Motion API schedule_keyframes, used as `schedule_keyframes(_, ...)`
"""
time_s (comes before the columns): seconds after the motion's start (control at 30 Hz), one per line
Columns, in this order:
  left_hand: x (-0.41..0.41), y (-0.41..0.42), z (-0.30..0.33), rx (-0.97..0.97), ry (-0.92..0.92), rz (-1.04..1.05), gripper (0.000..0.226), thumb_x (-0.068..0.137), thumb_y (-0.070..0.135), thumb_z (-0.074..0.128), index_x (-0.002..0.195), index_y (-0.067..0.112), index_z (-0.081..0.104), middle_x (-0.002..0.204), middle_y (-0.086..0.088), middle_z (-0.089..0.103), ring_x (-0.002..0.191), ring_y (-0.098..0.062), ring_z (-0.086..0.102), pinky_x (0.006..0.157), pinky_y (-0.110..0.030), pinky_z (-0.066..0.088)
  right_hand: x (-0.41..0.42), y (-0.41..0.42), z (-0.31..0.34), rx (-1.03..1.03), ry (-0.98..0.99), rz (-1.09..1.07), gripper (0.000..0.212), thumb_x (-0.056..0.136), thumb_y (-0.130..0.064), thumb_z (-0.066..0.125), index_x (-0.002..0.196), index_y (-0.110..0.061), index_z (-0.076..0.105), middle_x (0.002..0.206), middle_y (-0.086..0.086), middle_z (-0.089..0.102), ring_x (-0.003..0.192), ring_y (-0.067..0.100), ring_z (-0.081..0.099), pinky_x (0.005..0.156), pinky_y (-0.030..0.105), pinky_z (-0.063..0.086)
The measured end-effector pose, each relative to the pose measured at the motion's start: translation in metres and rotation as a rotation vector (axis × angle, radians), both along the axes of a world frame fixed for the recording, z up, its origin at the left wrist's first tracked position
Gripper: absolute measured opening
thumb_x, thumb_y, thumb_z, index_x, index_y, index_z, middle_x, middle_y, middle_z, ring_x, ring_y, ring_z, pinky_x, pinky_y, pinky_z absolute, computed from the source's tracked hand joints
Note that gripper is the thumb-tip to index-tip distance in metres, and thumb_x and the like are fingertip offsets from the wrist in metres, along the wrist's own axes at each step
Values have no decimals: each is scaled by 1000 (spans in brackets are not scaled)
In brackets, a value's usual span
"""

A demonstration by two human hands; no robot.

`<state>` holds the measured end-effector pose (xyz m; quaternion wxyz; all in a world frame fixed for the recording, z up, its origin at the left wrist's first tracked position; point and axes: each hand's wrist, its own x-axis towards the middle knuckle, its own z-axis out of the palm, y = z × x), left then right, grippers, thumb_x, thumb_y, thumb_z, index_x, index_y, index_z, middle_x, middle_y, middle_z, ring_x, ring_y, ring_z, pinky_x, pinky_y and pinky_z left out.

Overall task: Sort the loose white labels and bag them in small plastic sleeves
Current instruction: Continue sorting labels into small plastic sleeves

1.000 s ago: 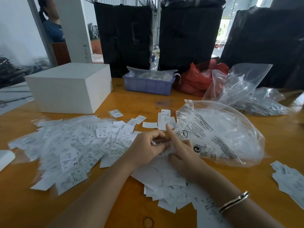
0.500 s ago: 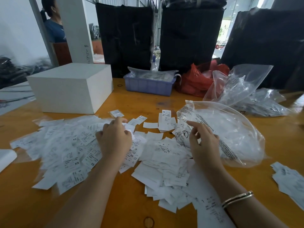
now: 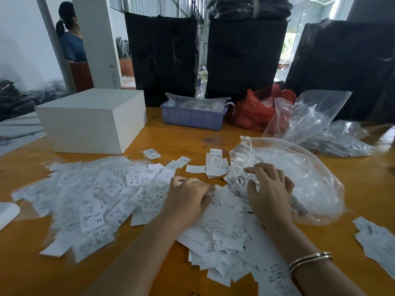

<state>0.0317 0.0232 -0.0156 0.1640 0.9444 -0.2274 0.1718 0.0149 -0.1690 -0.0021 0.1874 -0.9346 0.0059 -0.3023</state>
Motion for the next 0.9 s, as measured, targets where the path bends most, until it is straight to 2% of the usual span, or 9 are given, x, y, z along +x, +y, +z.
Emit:
schedule_keyframes(0.17, 2, 2, 2, 18, -42, 36, 30, 96, 40, 48, 122, 34, 61, 115, 16, 64, 110, -8, 48, 91, -30, 14, 4, -6, -4, -11, 104, -110, 34, 91, -24, 51, 125, -24, 54, 136, 0, 46, 131, 20, 33, 108, 38, 14)
schedule_keyframes(0.27, 2, 1, 2, 51, -55, 24, 27, 96, 40, 47, 114, 35, 66, 109, 16, 63, 106, -8, 46, 86, -28, 15, 6, -10, -6, 66, 157, -183, 45, 96, -37, 35, 137, -21, 42, 148, 4, 37, 137, 22, 29, 111, 39, 10)
schedule_keyframes(0.37, 1, 1, 2, 15, -52, 22, 25, 94, 40, 51, 110, 35, 68, 111, 17, 64, 107, -7, 47, 86, -27, 15, 9, -17, -6, 125, 210, -224, 46, 99, -36, 24, 138, -19, 41, 145, 6, 42, 135, 24, 34, 113, 42, 12)
schedule_keyframes(0.43, 1, 2, 2, -18, -56, 32, 22, 94, 39, 53, 107, 33, 69, 110, 17, 66, 107, -6, 51, 88, -26, 15, 8, -22, -4, 133, 266, -244, 42, 100, -30, 22, 128, -19, 51, 133, 6, 53, 127, 25, 43, 111, 42, 14)
schedule_keyframes(0.5, 1, 1, 2, -29, -58, 43, 21, 94, 38, 53, 107, 34, 69, 105, 15, 68, 104, -5, 53, 88, -26, 15, 8, -24, -3, 101, 323, -247, 38, 99, -23, 23, 107, -19, 61, 113, 4, 62, 114, 27, 50, 107, 41, 18)
schedule_keyframes(0.57, 1, 2, 3, -20, -62, 46, 22, 95, 38, 52, 110, 35, 68, 105, 15, 68, 103, -5, 52, 85, -25, 14, 7, -23, -2, 61, 337, -244, 34, 97, -19, 27, 90, -20, 60, 100, 2, 63, 108, 26, 51, 103, 41, 22)
schedule_keyframes(0.7, 0, 2, 4, -15, -75, 35, 24, 94, 37, 53, 114, 35, 67, 110, 15, 68, 105, -5, 51, 79, -23, 11, 9, -25, -5, 54, 279, -239, 36, 97, -18, 33, 108, -23, 67, 116, 0, 62, 111, 22, 47, 101, 38, 21)
schedule_keyframes(0.8, 0, 2, 4, -21, -71, 22, 23, 94, 35, 54, 113, 35, 67, 109, 16, 68, 106, -5, 50, 80, -23, 12, 12, -27, -6, 188, 189, -224, 35, 97, -15, 38, 114, -23, 67, 121, -2, 59, 115, 20, 45, 98, 34, 15)
schedule_keyframes(0.9, -1, 3, 3, -30, -84, 8, 23, 95, 33, 51, 111, 34, 68, 108, 17, 68, 106, -4, 50, 82, -24, 14, 12, -28, -5, 312, 93, -218, 32, 97, -13, 43, 118, -20, 66, 124, -3, 58, 117, 19, 45, 95, 31, 15)
